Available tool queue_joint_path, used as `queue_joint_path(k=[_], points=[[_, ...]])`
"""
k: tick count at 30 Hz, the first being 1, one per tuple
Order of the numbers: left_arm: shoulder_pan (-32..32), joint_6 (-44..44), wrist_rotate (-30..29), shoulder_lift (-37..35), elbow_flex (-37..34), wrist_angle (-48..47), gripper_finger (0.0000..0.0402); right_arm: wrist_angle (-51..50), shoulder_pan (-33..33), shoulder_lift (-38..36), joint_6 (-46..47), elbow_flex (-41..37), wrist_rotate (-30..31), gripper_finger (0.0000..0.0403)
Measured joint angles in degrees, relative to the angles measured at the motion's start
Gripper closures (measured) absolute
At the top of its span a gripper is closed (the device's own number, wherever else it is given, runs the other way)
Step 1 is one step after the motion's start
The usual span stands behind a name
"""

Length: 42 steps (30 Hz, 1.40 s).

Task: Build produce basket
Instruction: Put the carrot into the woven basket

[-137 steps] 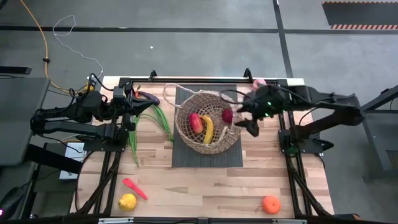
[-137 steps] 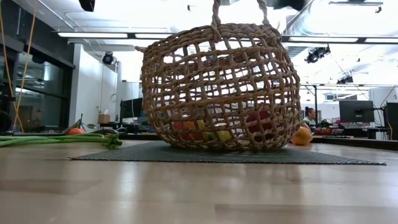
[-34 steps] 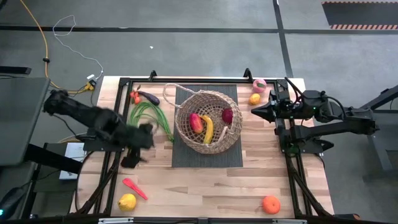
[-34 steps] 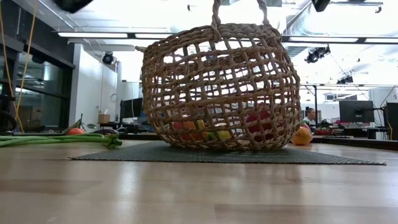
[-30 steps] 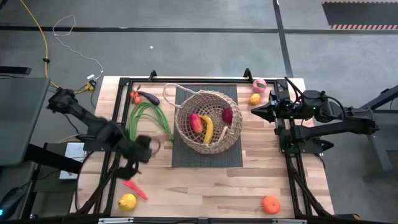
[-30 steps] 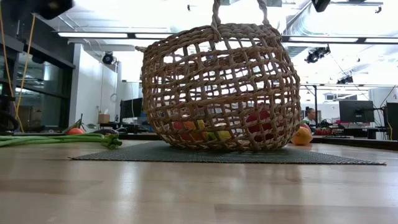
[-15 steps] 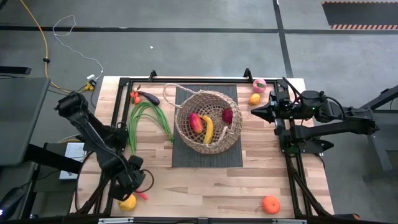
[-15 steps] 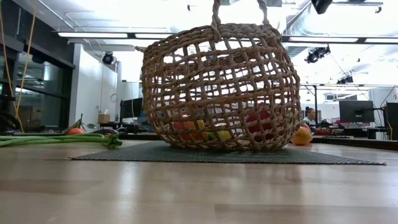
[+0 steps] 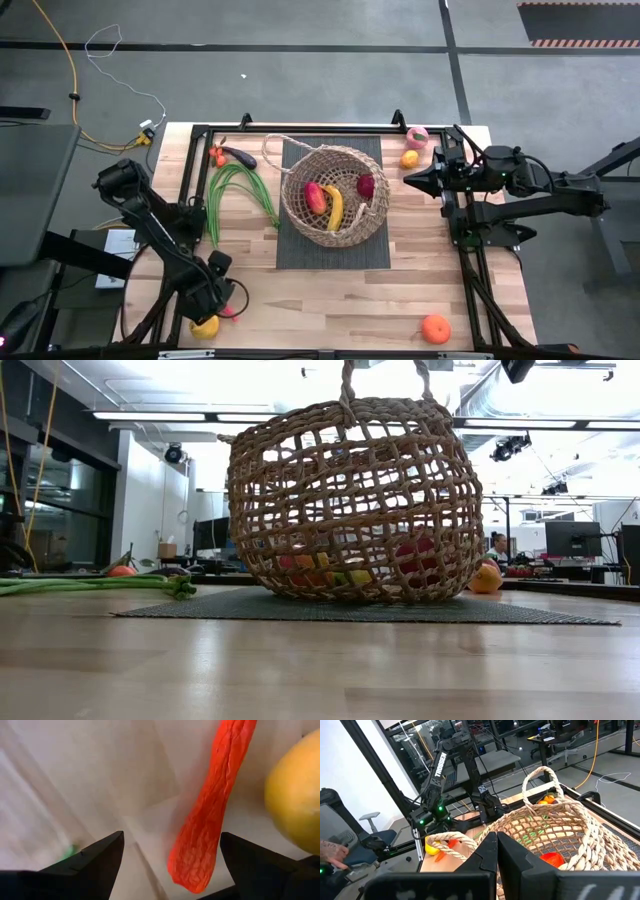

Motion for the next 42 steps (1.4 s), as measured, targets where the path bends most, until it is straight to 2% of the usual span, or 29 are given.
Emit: queue_joint_path(k=[13, 19, 33, 37, 42], points=[[-0.35, 4.59, -0.20, 3.03, 0.00, -0.19, 0.0090, -0.09, -0.02, -0.02, -0.05, 0.00, 0.37, 0.0403], [-0.35, 6.92, -1.16, 3.07, 0.00, -0.51, 0.0137, -0.24, -0.02, 0.00, -0.15, 0.00, 0.64, 0.0403], [-0.33, 8.09, -1.30, 3.09, 0.00, -0.47, 0.0288, -0.24, -0.02, 0.00, -0.16, 0.00, 0.66, 0.0403], [-0.32, 8.09, -1.23, 2.92, 0.02, -0.53, 0.0308, -0.24, -0.02, 0.00, -0.17, 0.00, 0.66, 0.0403], [1.57, 10.12, 1.23, 0.50, 1.41, -3.50, 0.0301, -0.24, 0.00, -0.02, -0.17, 0.00, 0.66, 0.0403]])
